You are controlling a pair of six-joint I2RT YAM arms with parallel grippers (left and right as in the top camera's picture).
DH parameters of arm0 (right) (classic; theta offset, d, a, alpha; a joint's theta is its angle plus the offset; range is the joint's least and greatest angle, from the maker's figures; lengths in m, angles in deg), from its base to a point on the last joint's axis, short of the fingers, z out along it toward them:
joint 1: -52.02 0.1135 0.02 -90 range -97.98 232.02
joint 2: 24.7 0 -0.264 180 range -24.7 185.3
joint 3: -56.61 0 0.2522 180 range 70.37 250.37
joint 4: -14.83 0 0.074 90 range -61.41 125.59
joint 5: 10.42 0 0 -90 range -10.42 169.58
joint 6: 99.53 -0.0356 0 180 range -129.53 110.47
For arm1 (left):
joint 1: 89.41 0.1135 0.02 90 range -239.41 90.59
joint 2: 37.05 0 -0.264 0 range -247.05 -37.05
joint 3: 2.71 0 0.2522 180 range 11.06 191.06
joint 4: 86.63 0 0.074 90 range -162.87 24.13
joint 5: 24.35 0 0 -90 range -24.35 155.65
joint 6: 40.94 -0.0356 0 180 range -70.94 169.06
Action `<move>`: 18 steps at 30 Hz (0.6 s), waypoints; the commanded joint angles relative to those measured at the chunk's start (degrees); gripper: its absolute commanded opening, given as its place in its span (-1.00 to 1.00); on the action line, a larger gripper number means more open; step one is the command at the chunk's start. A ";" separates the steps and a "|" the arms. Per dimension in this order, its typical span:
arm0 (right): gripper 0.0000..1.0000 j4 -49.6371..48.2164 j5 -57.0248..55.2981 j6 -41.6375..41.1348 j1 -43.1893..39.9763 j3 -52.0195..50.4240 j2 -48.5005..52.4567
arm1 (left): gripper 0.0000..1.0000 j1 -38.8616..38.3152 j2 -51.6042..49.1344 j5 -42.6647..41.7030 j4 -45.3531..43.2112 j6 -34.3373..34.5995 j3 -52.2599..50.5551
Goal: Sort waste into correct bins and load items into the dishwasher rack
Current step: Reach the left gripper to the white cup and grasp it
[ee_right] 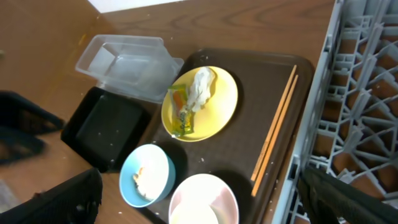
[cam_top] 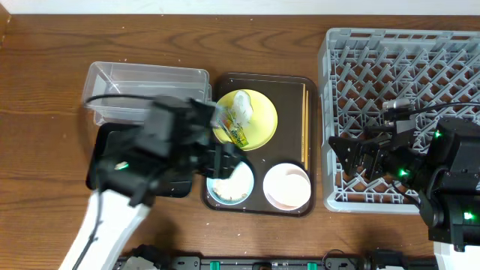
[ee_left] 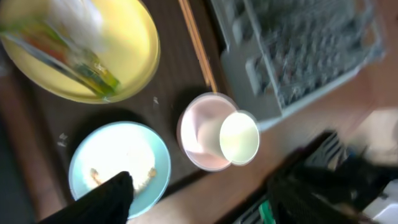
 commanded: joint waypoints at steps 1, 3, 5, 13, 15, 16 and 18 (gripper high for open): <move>0.98 -0.02 1.46 -1.86 -0.15 1.11 -0.31 | 0.37 -8.66 -5.53 12.72 -0.55 0.74 0.81; 0.98 0.20 1.46 -2.54 -0.15 1.11 -0.31 | 0.34 -13.57 -9.60 16.26 -1.68 0.96 0.81; 0.98 0.61 1.44 -2.91 -0.15 1.11 -0.31 | 0.30 -17.25 -13.29 17.79 -3.63 0.94 0.83; 0.95 2.14 1.25 -2.89 -0.15 1.09 -0.31 | -0.01 -24.61 -25.57 18.80 -11.08 2.69 0.83; 0.95 2.56 1.22 -2.89 -0.15 1.09 -0.31 | -0.10 -25.29 -27.02 18.82 -12.35 2.86 0.83; 0.94 2.75 1.22 -2.89 -0.15 1.09 -0.31 | -0.16 -25.53 -27.56 18.80 -12.92 2.89 0.83; 0.93 2.93 1.18 -2.89 -0.15 1.09 -0.31 | -0.27 -26.14 -28.70 18.82 -13.70 2.89 0.83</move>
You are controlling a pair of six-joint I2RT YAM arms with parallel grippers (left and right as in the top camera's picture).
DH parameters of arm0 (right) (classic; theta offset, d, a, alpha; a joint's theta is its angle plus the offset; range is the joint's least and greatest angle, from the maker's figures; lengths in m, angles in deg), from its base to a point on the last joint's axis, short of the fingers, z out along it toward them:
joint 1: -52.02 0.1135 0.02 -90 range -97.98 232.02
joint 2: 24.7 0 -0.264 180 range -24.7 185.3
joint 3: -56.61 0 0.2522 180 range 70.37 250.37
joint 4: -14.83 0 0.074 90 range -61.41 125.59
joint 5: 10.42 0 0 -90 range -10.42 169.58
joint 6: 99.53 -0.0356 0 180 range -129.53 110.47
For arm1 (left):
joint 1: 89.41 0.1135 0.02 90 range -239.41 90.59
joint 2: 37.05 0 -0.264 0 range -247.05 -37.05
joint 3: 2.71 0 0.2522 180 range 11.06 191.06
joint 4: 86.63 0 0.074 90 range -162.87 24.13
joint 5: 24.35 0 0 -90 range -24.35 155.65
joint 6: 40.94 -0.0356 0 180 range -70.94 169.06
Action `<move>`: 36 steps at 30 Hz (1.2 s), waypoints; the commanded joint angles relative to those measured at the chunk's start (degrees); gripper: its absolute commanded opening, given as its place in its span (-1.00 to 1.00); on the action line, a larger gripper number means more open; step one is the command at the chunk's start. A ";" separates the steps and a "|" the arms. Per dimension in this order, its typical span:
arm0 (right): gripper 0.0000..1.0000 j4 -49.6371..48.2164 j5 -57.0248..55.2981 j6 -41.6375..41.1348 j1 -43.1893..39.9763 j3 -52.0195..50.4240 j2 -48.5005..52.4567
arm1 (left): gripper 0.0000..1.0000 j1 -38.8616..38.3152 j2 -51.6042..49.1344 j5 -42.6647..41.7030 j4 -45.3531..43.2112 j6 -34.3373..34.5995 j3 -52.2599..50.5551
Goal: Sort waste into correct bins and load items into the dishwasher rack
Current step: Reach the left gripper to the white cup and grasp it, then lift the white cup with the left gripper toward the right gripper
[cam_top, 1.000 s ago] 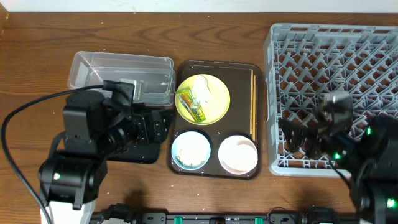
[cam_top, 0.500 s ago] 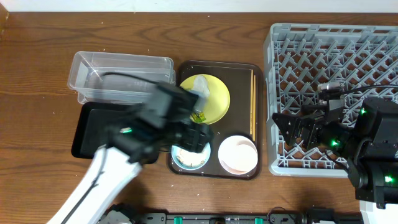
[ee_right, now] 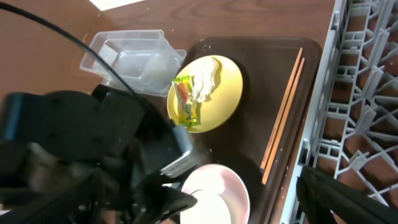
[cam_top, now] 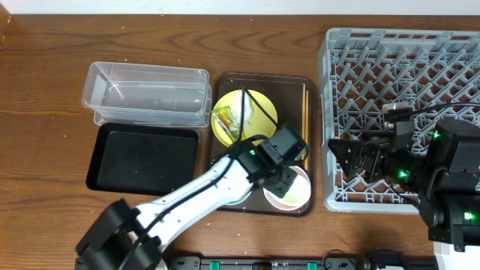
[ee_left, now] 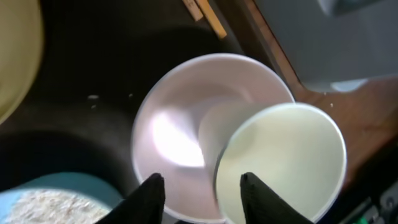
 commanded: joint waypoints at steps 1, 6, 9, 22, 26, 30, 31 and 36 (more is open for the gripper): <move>0.91 0.13 0.66 -0.61 -0.15 1.05 -0.31 | -0.36 -0.83 -1.40 1.20 -0.61 0.39 0.81; 0.87 0.15 0.63 -0.59 -0.15 1.05 -0.31 | -0.88 -0.98 -1.66 1.25 -0.61 0.37 0.85; 0.84 0.17 0.63 -0.61 -0.15 1.05 -0.31 | -0.88 -0.48 -0.59 0.72 -0.15 0.44 0.98; 0.80 0.70 1.27 -0.55 -0.15 1.05 -0.31 | -0.88 22.80 21.29 -24.44 3.69 0.70 1.03; 0.77 -0.68 13.99 7.74 0.48 1.05 -0.31 | -0.88 35.69 24.24 -47.60 3.23 0.55 1.01; 0.79 -4.96 26.25 13.42 3.21 1.05 -0.11 | -0.87 43.85 24.09 -66.75 2.54 0.55 1.01; 0.80 -6.78 27.96 13.40 4.31 1.05 0.13 | -0.88 44.87 23.98 -69.61 2.54 0.55 1.01; 0.80 -15.80 31.08 11.82 11.58 1.05 1.11 | -0.88 45.79 23.98 -76.78 2.40 0.55 1.01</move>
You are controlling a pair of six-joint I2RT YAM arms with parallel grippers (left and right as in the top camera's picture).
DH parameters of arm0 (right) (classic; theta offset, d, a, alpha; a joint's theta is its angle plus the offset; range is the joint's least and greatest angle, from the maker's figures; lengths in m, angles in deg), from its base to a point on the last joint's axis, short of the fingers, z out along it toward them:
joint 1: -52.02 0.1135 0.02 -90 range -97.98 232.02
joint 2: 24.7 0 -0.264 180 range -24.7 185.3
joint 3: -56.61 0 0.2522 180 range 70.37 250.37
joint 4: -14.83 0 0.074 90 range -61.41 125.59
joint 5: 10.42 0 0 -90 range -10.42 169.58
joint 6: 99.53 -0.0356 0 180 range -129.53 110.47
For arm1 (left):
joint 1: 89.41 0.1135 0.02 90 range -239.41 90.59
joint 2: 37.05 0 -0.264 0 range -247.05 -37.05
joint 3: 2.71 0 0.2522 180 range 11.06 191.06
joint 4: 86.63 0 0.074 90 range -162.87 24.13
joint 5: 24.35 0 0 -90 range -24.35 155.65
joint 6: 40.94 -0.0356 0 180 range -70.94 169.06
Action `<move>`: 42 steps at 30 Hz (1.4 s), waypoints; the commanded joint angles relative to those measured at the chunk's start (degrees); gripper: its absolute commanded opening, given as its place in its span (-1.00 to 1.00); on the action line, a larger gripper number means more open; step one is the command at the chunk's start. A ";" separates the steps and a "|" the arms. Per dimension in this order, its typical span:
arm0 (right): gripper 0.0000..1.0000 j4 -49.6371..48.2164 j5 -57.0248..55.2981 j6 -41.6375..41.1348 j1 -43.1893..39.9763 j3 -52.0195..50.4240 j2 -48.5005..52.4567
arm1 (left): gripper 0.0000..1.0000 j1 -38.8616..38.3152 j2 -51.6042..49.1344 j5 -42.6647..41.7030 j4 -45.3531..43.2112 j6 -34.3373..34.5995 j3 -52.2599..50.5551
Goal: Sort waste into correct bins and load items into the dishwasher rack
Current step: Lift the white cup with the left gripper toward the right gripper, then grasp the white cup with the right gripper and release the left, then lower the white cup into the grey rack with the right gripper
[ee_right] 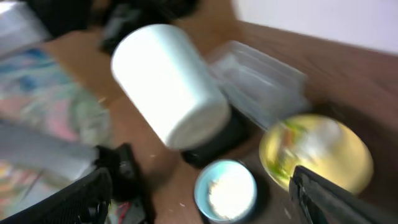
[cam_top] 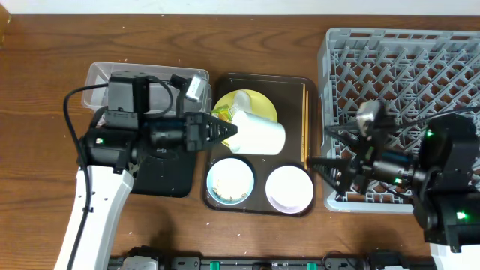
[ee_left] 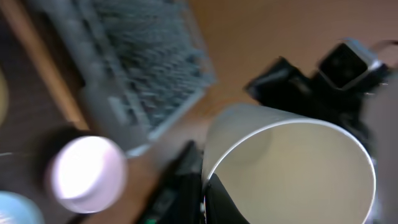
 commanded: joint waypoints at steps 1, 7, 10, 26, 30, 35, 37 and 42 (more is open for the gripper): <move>0.80 -4.28 6.01 -0.17 5.11 1.01 0.90 | -0.88 0.26 0.00 -12.41 -0.22 0.07 0.90; 0.66 -13.38 -4.20 -9.64 14.08 1.01 3.89 | -0.88 0.26 0.00 -12.52 -0.20 0.09 0.90; 0.64 -15.41 -5.64 -10.36 16.39 1.01 5.44 | -0.88 0.26 0.00 -12.92 -0.20 0.09 0.87; -0.01 -12.37 -15.06 -12.74 14.45 1.09 4.35 | 0.12 0.26 0.00 -0.57 1.60 -1.03 0.87; -0.03 -2.05 -27.65 -18.40 5.49 1.81 -0.96 | 0.30 0.26 0.00 19.50 8.68 -1.03 0.87; -0.13 13.33 -48.94 -21.27 -3.80 2.67 -5.11 | 0.32 0.26 0.00 30.38 13.20 -1.33 0.87; -0.19 18.71 -60.67 -23.74 -7.06 2.67 -5.14 | 0.32 0.26 0.00 30.42 13.60 -2.86 0.87; -0.31 25.00 -75.65 -30.45 -13.14 2.64 -1.27 | 0.42 0.24 0.00 30.42 13.60 -3.91 0.87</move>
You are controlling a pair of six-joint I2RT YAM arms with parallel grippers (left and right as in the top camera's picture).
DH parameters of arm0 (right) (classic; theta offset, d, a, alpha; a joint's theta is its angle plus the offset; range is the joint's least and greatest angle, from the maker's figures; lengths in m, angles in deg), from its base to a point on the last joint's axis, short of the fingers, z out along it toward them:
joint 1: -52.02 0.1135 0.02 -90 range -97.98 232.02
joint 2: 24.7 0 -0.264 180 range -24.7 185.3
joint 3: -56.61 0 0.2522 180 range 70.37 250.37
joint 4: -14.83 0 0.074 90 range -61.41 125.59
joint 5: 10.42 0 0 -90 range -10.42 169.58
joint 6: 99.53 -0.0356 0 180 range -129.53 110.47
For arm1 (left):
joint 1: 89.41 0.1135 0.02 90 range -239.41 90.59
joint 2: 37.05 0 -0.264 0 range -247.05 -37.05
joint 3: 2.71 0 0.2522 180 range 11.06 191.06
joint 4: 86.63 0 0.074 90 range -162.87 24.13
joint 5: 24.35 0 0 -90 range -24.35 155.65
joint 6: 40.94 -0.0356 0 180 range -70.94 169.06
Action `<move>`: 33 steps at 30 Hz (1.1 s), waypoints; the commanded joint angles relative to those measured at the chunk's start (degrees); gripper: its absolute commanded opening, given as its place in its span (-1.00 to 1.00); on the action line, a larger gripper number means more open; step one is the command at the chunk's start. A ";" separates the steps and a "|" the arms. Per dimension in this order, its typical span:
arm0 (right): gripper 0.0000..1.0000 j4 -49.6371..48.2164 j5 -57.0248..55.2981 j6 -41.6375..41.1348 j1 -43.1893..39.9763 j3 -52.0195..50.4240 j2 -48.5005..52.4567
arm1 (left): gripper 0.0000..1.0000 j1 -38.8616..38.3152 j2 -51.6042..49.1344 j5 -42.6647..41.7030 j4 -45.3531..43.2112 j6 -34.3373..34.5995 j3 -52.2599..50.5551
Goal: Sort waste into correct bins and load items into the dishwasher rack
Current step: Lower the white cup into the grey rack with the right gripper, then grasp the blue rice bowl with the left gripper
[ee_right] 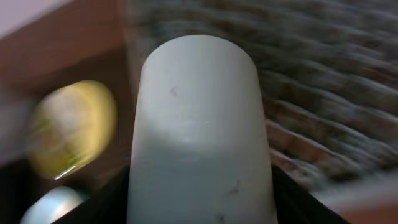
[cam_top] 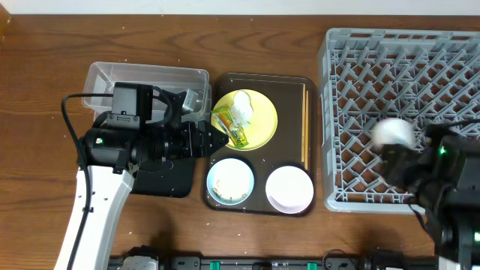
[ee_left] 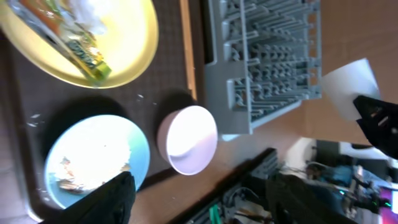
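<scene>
A white cup fills the right wrist view, with my right gripper shut on its sides. Overhead, the cup hangs over the grey dishwasher rack. My left gripper stands open and empty at the left edge of the brown tray. On the tray are a yellow plate with a wrapper and tissue, a blue bowl with food scraps, a pink bowl and chopsticks.
A clear plastic bin sits left of the tray, with a black bin in front of it, partly under my left arm. The rack stands against the tray's right side.
The white cup has passed from my left gripper, which held it above the tray, to my right gripper, now over the rack. The left gripper is open and has drawn back left.
My left gripper was open over the blue bowl while the cup stood in the pink bowl. It then stood at that cup, then held it above the tray with the right gripper open nearby. Now the right gripper holds the cup over the rack.
</scene>
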 commanded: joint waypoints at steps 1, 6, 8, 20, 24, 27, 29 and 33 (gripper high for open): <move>-0.30 0.79 -14.08 -5.25 -3.65 0.92 3.91 | 0.43 0.15 0.00 2.64 0.11 -2.12 0.83; -0.21 3.78 -11.58 -5.20 -6.21 0.92 12.39 | 0.43 -0.20 0.00 2.67 0.74 -2.97 0.83; -0.20 4.55 -9.66 -5.03 -6.45 0.92 15.63 | 0.43 -0.48 0.00 2.64 0.92 -3.48 0.83; 0.74 0.68 -1.60 -4.33 -6.49 1.07 24.41 | 0.43 -3.02 0.00 3.13 1.16 -4.46 0.83; 0.99 3.21 1.11 -4.28 -6.80 3.89 24.17 | 0.43 -4.63 0.00 4.39 1.70 -4.92 0.83; 0.98 5.16 5.27 -0.61 -6.80 7.39 23.06 | 0.44 -7.13 0.00 7.23 1.75 -5.11 0.83; 0.99 4.79 12.02 5.01 -6.73 9.11 21.77 | 0.43 -9.86 -0.02 11.72 1.75 -5.07 0.83; 0.99 2.36 23.65 12.13 -6.69 10.03 18.25 | 0.43 -16.57 -0.59 24.50 1.70 -2.32 0.42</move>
